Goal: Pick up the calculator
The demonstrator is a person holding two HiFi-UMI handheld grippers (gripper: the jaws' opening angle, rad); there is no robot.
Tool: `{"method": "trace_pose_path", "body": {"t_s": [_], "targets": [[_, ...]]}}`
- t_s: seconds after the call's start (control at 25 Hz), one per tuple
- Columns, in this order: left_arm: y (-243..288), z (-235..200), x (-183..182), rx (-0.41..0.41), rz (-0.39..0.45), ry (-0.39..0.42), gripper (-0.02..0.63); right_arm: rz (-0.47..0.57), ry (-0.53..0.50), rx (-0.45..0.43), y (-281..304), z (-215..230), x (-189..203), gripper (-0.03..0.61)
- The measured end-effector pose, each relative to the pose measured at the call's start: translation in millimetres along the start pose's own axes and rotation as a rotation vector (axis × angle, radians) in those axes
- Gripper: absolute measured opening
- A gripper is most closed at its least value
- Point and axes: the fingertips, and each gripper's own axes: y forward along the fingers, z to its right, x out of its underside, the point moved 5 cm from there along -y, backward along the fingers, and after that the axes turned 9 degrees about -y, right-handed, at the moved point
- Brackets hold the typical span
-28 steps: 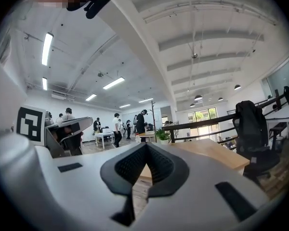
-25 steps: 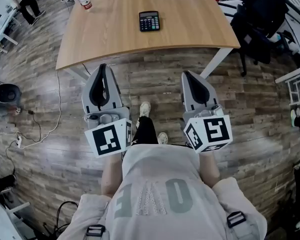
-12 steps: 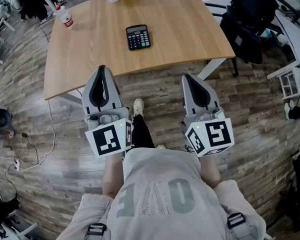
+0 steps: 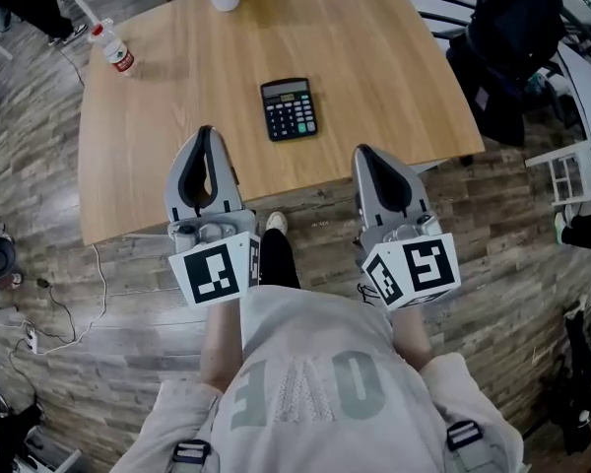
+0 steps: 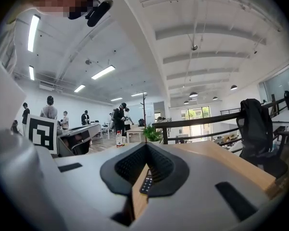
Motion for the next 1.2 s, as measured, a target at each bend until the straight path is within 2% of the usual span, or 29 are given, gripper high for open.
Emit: {"method": "trace_pose_path", "body": {"t_s": [0.2,0.4,0.64,0.88,1.2], "targets": [[55,-33,7,-0.004,-0.021,-0.04,0.012,-0.039,-0.018,-0.006,60,7,-13,0.018],[106,-56,6,0.024,-0.03,-0.043,0.012,-0.077,-0.035,-0.036,118,11,-20,0.018],[147,-78,12,0.037,-0.054,-0.063,0.012,-0.124,0.004,-0.051,160,9,-19,0.018],[169,-62,18,0.06,-0.07,-0.046,0.012,-0.109,0.015,-0.053,173,31,-20,0.018],[197,-32,9,0.07,-0.068,0.013,0.012,-0.052,0.029,-0.107,191,63,-28,0.018]]}}
